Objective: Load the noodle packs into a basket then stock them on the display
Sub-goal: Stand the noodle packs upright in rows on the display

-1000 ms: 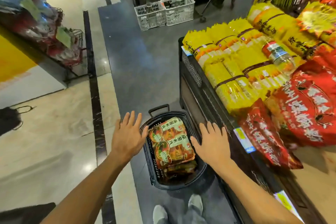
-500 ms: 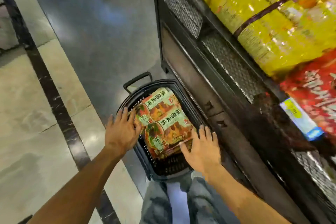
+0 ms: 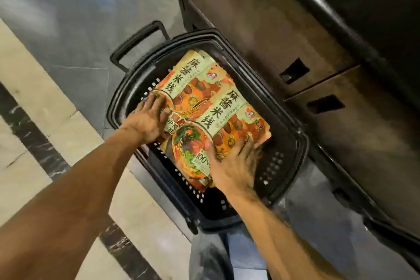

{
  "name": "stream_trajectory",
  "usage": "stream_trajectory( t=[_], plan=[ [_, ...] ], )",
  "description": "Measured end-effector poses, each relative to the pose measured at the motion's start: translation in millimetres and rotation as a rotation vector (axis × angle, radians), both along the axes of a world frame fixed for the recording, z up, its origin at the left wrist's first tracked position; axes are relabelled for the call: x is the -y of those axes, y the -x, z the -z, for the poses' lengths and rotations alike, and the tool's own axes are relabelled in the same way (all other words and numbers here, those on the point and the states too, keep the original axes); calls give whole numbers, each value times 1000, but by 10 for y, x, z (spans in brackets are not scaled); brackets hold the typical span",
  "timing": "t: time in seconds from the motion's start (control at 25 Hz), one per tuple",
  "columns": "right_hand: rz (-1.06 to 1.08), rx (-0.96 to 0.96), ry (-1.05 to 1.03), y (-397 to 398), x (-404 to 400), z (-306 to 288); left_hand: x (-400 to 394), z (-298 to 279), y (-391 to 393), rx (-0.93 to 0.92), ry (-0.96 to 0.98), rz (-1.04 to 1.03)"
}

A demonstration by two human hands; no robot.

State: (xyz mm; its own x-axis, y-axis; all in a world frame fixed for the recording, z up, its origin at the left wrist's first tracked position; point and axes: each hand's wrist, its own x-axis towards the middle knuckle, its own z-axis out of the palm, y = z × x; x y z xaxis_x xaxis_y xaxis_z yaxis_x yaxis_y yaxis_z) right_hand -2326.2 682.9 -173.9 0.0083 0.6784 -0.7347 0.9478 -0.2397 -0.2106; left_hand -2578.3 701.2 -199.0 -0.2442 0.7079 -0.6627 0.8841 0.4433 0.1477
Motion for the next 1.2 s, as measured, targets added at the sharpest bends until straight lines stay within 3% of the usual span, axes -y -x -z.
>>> stream_trajectory(
  t=[0.12,0.24,0.36,0.48,0.6,0.72,0.92,1.12,1.2],
  plan=[
    [239,-116,-53,117,33,198,-112,142,98,178,-26,-214],
    [625,-227,-3,91,35,304,-196,136,188,302,-27,-462],
    [933,-438,130,38,18,413,-327,57,223,156,-33,-444],
    [1053,-644,95,-123,-18,458,-384,-122,203,249,89,-499],
    [1161,-673,56,-385,10,334,-326,-309,201,405,114,-554],
    [1131,-710,-21,-603,81,161,-230,-401,198,531,91,-583],
    [922,-773,52,-746,43,-126,0,-716,68,700,-8,-664],
    [758,-854,36,-623,-313,-701,244,-1317,-43,761,-215,-847],
    [689,-935,-4,-568,-498,-1199,333,-1784,-78,769,-313,-907]
  ],
)
